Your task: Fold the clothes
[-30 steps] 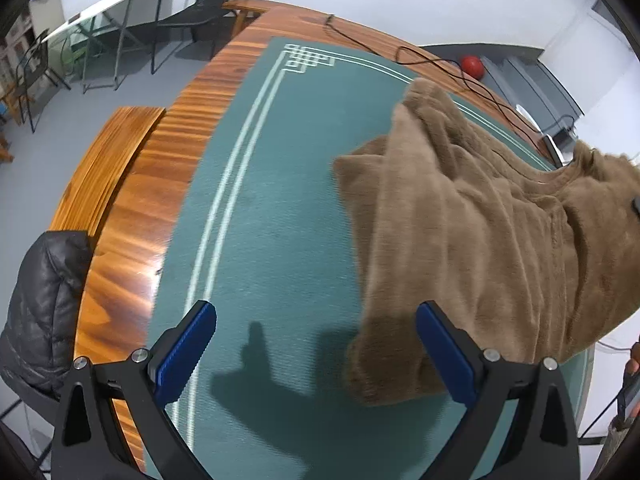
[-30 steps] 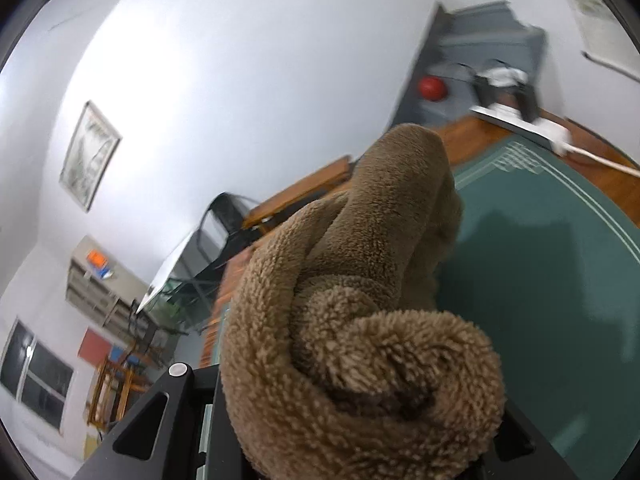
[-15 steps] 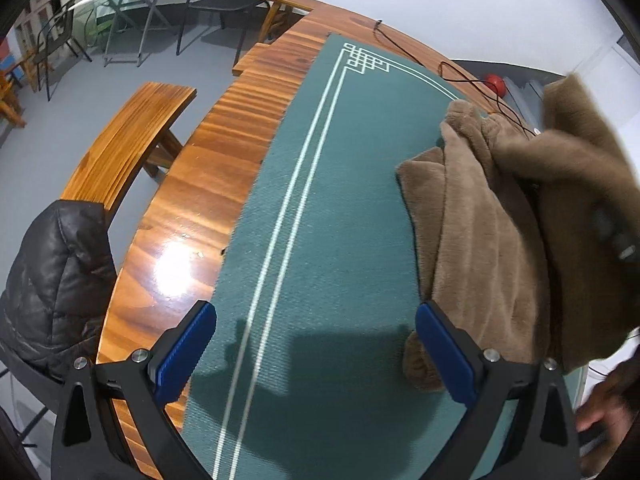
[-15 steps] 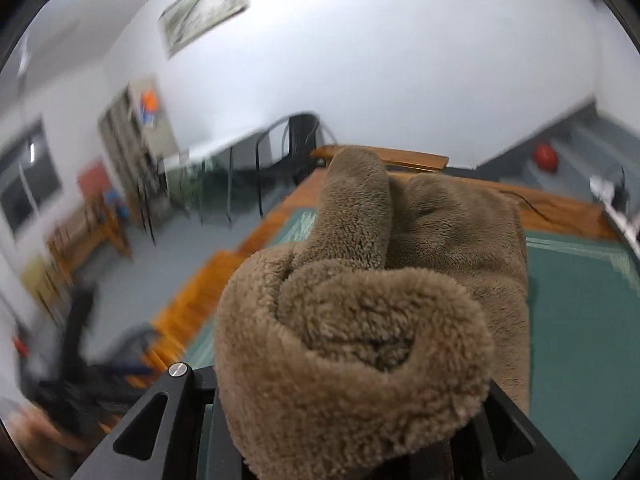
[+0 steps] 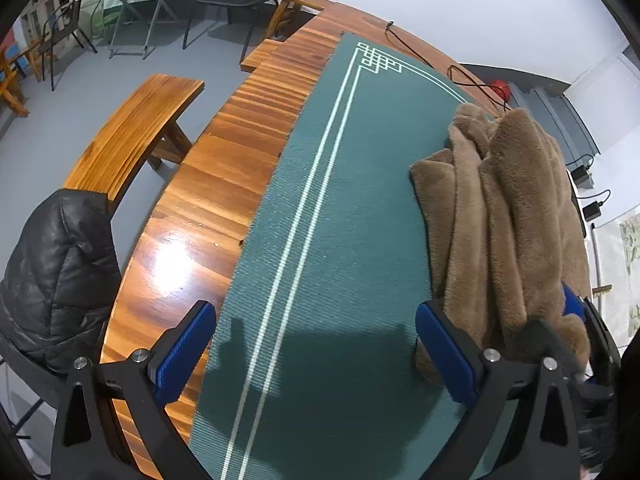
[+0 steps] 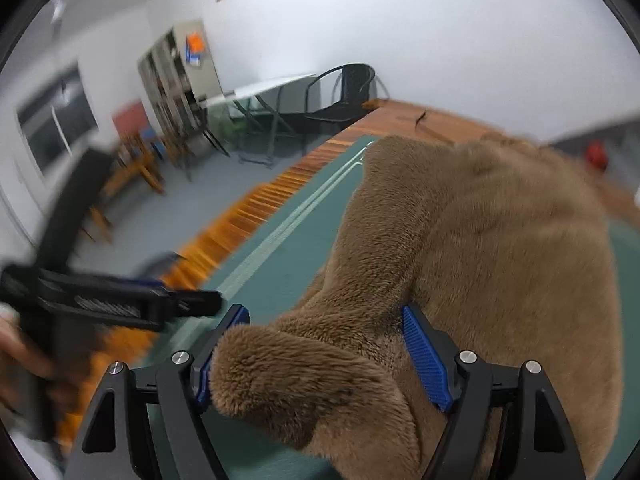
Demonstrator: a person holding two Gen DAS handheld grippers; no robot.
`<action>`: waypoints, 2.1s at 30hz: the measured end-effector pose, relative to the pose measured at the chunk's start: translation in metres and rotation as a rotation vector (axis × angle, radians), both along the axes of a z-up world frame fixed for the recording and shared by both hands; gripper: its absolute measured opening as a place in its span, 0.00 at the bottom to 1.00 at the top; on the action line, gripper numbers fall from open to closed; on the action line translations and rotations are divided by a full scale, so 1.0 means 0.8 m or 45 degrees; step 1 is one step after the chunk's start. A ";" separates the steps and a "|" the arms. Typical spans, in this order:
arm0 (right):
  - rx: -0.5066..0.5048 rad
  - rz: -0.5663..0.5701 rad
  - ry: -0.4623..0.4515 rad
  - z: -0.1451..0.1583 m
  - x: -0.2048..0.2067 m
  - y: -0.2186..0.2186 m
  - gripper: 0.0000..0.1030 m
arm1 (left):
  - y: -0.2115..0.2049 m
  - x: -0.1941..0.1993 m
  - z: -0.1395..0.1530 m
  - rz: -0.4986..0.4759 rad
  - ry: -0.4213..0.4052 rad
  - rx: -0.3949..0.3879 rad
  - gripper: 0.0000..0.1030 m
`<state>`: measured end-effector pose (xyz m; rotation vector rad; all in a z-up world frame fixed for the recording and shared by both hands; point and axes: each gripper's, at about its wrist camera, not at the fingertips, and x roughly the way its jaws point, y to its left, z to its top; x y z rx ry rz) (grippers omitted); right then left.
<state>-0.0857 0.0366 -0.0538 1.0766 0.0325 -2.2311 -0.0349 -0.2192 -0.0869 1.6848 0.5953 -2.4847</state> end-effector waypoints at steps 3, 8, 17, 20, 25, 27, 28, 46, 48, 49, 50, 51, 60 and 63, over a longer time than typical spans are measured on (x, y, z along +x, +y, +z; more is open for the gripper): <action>-0.204 0.020 -0.110 0.016 0.005 0.022 0.77 | 0.006 0.000 0.006 -0.019 0.010 -0.003 0.98; -0.255 -0.074 -0.058 0.049 0.026 0.055 0.77 | 0.014 0.002 0.018 -0.031 0.025 0.005 0.98; 0.133 -0.376 0.186 0.057 0.031 0.067 0.77 | 0.041 -0.001 0.053 -0.084 0.092 0.015 0.98; 0.182 -0.298 0.188 0.046 0.041 0.037 0.77 | 0.048 0.000 0.065 -0.106 0.119 0.020 0.98; 0.230 -0.179 0.135 0.010 0.060 -0.011 0.79 | 0.051 0.002 0.076 -0.120 0.142 0.008 0.98; 0.226 -0.207 0.100 -0.004 0.060 -0.017 0.82 | 0.049 0.002 0.075 -0.111 0.138 0.011 0.98; 0.239 -0.213 0.112 -0.007 0.060 -0.021 0.82 | 0.049 0.001 0.073 -0.106 0.131 0.015 0.98; 0.097 -0.244 0.149 0.002 0.069 0.018 0.85 | 0.112 -0.046 0.110 -0.257 0.235 0.058 0.98; 0.080 -0.301 0.162 0.006 0.080 0.040 0.85 | 0.128 -0.054 0.110 -0.306 0.244 0.054 0.98; 0.079 -0.318 0.167 0.007 0.083 0.047 0.85 | 0.136 -0.058 0.109 -0.330 0.248 0.053 0.98; 0.082 -0.332 0.170 0.008 0.084 0.053 0.85 | 0.144 -0.062 0.106 -0.351 0.246 0.055 0.98; 0.095 -0.339 0.165 0.005 0.083 0.055 0.85 | 0.153 -0.066 0.103 -0.371 0.243 0.057 0.98; 0.079 -0.326 0.069 -0.015 0.073 0.062 0.93 | 0.156 -0.098 0.018 -0.348 0.042 -0.044 0.98; 0.088 -0.302 0.074 -0.027 0.073 0.055 0.99 | 0.141 -0.098 0.000 -0.334 0.020 0.063 0.99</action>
